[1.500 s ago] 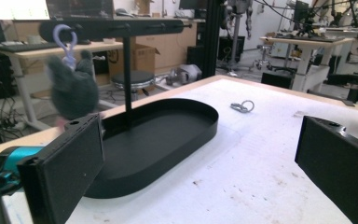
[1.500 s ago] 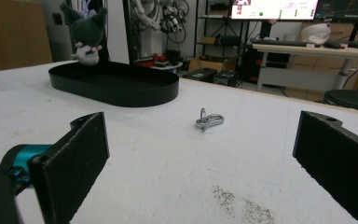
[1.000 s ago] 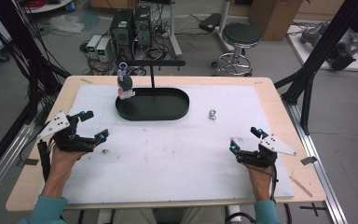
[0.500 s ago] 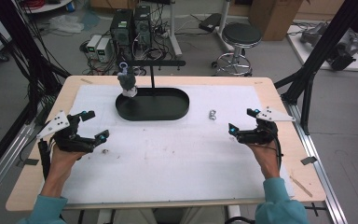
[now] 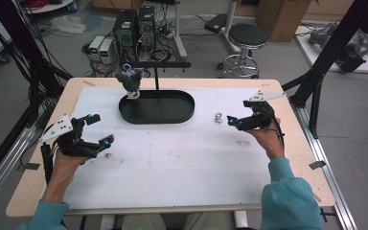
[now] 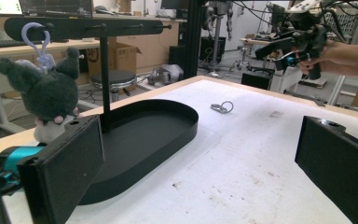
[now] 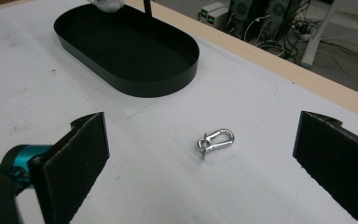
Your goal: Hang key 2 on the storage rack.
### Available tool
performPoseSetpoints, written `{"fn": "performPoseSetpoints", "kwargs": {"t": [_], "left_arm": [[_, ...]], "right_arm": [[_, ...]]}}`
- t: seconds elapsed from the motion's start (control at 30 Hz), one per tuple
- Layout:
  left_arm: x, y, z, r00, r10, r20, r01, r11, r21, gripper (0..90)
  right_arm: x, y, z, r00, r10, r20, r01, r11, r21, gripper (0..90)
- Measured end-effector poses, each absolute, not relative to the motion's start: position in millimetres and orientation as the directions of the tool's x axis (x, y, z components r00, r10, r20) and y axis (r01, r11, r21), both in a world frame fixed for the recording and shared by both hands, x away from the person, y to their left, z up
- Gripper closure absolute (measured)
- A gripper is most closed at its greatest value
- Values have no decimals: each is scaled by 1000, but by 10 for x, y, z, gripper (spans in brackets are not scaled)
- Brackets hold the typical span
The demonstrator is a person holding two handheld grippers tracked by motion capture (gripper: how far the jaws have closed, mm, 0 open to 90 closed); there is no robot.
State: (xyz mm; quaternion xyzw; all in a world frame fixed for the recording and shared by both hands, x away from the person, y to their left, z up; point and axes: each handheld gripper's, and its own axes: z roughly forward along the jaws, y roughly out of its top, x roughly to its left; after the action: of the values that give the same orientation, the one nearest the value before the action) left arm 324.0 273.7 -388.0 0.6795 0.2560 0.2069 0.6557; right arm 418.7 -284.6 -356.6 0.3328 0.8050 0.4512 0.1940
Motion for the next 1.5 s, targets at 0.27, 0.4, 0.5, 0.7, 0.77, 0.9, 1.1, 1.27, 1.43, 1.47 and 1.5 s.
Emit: {"fn": "performPoseSetpoints", "kwargs": {"t": [0.27, 0.4, 0.5, 0.7, 0.77, 0.9, 1.1, 1.27, 1.43, 1.47, 1.5], "left_arm": [[3257, 2729, -3893, 782, 620, -55, 77, -10, 997, 17], [3261, 2717, -3898, 785, 617, -57, 80, -9, 997, 17], [3262, 2713, -3899, 785, 616, -58, 80, -8, 997, 17], [3261, 2713, -3896, 792, 608, -64, 79, 2, 997, 17], [3260, 2713, -3895, 792, 607, -62, 78, -1, 997, 17], [3261, 2711, -3897, 791, 608, -61, 79, -2, 997, 17], [3264, 2711, -3900, 791, 608, -67, 82, 3, 997, 17], [3265, 2713, -3897, 792, 607, -69, 81, 8, 997, 17], [3272, 2711, -3902, 793, 606, -68, 81, 6, 997, 17], [3271, 2710, -3903, 792, 606, -69, 82, 7, 997, 17], [3271, 2711, -3902, 793, 605, -68, 81, 6, 997, 17]], "right_arm": [[4422, -2756, -3565, -726, 687, -12, 399, 435, 807, 27], [4484, -2734, -3557, -729, 684, -2, 417, 447, 791, 28], [4550, -2721, -3573, -732, 681, 5, 436, 463, 772, 27], [4649, -2670, -3669, -733, 680, 12, 466, 489, 737, 29], [4697, -2655, -3717, -733, 679, 25, 483, 495, 723, 29], [4780, -2619, -3773, -733, 680, 34, 504, 508, 699, 30], [4852, -2585, -3838, -720, 693, 43, 529, 507, 681, 30], [4880, -2556, -3917, -722, 691, 39, 554, 543, 631, 52], [4911, -2513, -3977, -739, 673, 23, 553, 588, 590, 174], [4918, -2502, -3989, -739, 673, 14, 548, 590, 593, 177], [4928, -2495, -4000, -741, 672, 18, 550, 591, 591, 234]]}}
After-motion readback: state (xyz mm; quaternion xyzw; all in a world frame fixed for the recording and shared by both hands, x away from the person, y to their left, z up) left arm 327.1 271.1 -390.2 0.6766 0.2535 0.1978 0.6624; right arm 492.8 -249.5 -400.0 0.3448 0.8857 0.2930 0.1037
